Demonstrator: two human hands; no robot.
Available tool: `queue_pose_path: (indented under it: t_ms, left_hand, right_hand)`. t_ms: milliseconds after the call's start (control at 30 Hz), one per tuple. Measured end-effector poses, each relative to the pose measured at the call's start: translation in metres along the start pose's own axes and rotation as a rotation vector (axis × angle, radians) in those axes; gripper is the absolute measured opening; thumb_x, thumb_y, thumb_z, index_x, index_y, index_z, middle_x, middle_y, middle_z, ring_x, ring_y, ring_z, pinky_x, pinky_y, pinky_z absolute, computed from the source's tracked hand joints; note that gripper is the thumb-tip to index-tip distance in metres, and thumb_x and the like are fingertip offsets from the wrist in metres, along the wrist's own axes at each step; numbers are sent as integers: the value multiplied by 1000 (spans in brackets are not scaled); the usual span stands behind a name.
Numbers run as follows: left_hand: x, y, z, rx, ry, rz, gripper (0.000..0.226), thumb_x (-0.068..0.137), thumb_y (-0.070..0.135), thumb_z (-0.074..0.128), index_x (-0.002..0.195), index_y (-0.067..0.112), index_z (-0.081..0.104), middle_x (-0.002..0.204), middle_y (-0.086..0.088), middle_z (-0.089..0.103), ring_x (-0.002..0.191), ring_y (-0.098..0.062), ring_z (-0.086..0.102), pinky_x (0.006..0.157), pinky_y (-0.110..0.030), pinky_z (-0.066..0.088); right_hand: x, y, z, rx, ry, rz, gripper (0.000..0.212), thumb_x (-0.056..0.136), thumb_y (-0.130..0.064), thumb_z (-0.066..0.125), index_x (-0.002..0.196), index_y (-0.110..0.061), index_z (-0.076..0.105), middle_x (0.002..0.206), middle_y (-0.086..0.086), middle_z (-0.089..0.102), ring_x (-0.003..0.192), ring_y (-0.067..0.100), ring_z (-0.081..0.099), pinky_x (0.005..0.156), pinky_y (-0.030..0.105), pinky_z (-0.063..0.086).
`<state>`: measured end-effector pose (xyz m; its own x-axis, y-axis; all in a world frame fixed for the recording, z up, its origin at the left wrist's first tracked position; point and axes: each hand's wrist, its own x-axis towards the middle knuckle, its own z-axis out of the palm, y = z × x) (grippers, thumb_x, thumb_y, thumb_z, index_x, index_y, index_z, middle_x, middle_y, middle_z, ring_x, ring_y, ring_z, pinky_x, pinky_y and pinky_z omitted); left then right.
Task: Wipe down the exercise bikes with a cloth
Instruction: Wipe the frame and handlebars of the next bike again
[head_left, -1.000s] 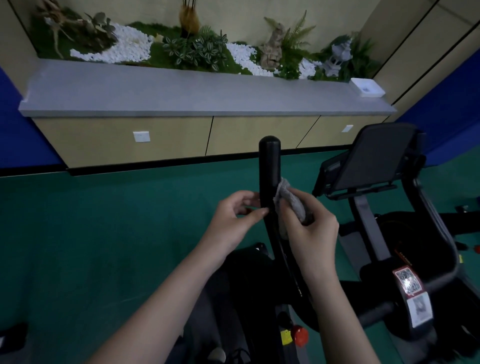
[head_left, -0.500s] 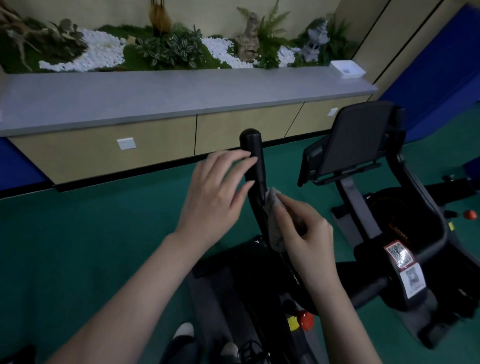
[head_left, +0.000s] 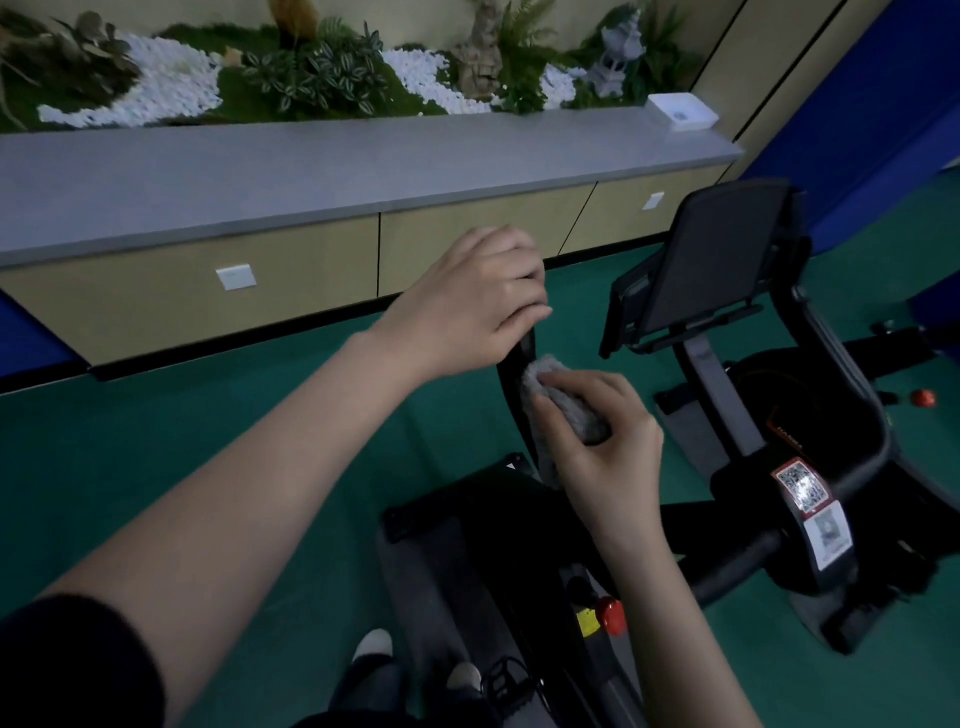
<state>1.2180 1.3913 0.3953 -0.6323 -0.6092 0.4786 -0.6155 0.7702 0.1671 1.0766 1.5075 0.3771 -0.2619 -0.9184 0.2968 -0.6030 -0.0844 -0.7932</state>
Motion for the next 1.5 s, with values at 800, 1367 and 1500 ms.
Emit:
queue_pose_path:
  t_ms: [800,1367,1500]
  left_hand:
    - [-1,2,13,-100,152,19,24,90,16,52,77,3,67,84,-6,62,98,-32,54,84,-34,32]
    - [-2,9,18,-51,202,-41,24,91,12,52,75,1,65,80,-9,58,95,-34,52,84,-39,39]
    - [-1,9,18,-46,206,-32,24,92,11,52,74,0,65,79,-9,58,96,-34,52,84,-38,40]
  right_hand:
    - [44,12,-5,315,-451,483,34,96,-26,53,109,5,62,95,15,63,90,26,58,82,39,43]
    - [5,26,-39,255,-521,470,27,97,-33,50,105,-16,70,99,-4,71,96,9,65,88,27,47]
    - [-11,24,-38,31,-389,258,26,95,-32,52,112,-22,68,110,-11,57,104,-6,53,87,4,36]
